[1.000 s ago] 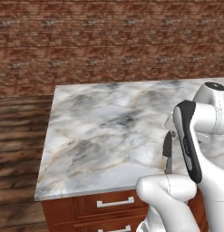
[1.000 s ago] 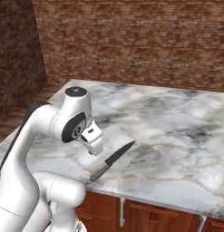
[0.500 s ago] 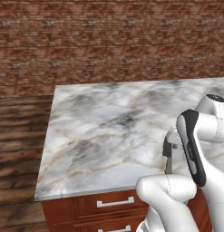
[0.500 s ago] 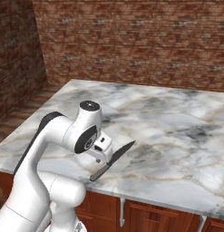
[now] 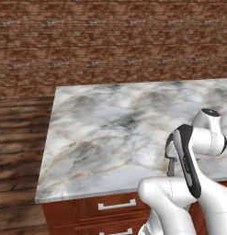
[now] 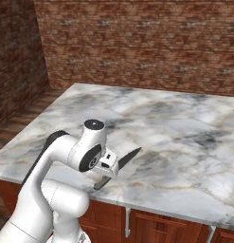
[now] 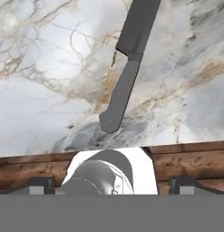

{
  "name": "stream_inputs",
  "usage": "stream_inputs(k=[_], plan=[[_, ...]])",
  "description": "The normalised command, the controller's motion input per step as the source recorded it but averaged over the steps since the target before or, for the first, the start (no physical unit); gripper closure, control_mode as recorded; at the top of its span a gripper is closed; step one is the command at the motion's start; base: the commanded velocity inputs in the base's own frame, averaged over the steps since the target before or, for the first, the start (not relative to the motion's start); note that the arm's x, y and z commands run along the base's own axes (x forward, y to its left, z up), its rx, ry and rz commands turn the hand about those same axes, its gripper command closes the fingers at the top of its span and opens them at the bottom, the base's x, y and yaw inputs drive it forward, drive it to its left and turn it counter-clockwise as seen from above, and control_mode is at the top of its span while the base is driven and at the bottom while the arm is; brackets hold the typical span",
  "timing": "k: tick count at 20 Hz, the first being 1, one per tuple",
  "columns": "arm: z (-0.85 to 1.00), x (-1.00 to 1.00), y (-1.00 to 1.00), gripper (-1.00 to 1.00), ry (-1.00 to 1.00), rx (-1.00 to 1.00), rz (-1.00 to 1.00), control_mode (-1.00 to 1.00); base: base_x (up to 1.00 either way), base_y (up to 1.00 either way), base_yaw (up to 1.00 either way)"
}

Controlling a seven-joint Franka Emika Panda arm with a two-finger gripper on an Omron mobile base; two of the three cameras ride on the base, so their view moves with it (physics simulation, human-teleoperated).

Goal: Move the cutting board and knife to the sink. Then move spray from the cabinet to the counter.

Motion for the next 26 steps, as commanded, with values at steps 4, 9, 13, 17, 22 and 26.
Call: stream_inputs(k=[4, 9, 13, 17, 22, 26], plan=[[-0.32, 0.22, 0.0, -1.0, 0.0, 0.0, 0.0, -1.0, 0.0, 0.0, 0.0], [-0.23, 0.3, 0.0, -1.0, 0.0, 0.0, -0.04, -1.0, 0.0, 0.0, 0.0], [-0.18, 0.25, -0.01, -1.0, 0.0, 0.0, -0.15, -1.0, 0.0, 0.0, 0.0], [-0.21, 0.23, -0.06, -1.0, 0.0, 0.0, -0.25, -1.0, 0.0, 0.0, 0.0], [-0.2, 0.05, -0.18, -1.0, 0.0, 0.0, -0.19, -1.0, 0.0, 0.0, 0.0], [-0.23, 0.0, -0.13, -1.0, 0.03, 0.0, -0.03, -1.0, 0.0, 0.0, 0.0]])
